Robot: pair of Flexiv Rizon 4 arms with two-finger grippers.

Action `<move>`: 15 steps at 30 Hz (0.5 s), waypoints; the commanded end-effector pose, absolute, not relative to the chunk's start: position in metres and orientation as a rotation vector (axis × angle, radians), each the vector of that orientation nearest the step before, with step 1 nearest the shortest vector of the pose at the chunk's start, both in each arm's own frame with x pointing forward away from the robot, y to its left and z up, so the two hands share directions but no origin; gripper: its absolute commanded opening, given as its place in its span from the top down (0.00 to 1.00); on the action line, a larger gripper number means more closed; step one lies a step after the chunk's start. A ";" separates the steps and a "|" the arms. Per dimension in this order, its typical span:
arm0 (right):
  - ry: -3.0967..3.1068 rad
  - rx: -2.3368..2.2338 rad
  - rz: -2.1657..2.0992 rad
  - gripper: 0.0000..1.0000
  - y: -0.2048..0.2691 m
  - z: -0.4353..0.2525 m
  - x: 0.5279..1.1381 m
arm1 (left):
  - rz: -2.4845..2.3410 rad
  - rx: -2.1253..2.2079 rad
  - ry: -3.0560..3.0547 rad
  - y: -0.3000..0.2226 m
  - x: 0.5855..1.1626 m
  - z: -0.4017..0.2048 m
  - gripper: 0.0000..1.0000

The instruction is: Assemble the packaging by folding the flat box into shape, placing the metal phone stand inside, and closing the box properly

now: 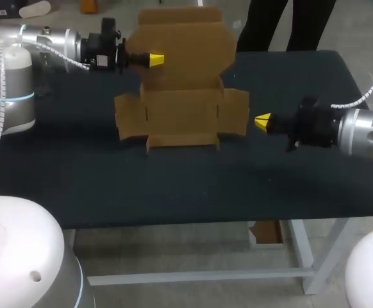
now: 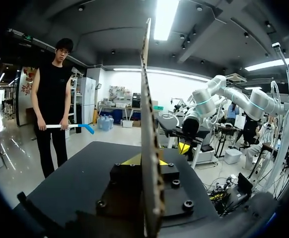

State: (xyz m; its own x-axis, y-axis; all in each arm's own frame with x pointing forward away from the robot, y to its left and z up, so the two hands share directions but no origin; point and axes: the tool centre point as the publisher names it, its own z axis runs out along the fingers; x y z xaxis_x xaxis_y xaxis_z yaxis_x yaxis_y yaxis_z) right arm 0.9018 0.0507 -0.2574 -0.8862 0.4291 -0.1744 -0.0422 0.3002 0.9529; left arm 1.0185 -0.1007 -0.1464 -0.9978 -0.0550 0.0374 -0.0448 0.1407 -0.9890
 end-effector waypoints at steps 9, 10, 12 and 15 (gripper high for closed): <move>2.093 0.453 1.673 1.00 0.056 -0.281 0.870 | -2.055 -0.059 2.387 -0.105 1.014 -0.143 1.00; 2.094 0.455 1.672 1.00 0.057 -0.283 0.868 | -2.056 -0.058 2.388 -0.105 1.013 -0.143 1.00; 2.093 0.471 1.672 1.00 0.058 -0.286 0.866 | -2.060 -0.058 2.393 -0.106 1.012 -0.143 1.00; 2.094 0.479 1.669 1.00 0.058 -0.289 0.862 | -2.068 -0.054 2.406 -0.107 1.011 -0.144 1.00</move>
State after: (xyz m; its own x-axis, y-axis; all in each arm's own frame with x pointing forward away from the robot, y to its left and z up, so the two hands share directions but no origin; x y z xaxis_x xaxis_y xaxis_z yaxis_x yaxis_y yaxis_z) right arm 0.8665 0.0575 -0.2857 -0.8596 0.5003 -0.1035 0.0169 0.2303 0.9730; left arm 1.0079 -0.1080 -0.1439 -0.9989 -0.0157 0.0436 -0.0454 0.1479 -0.9880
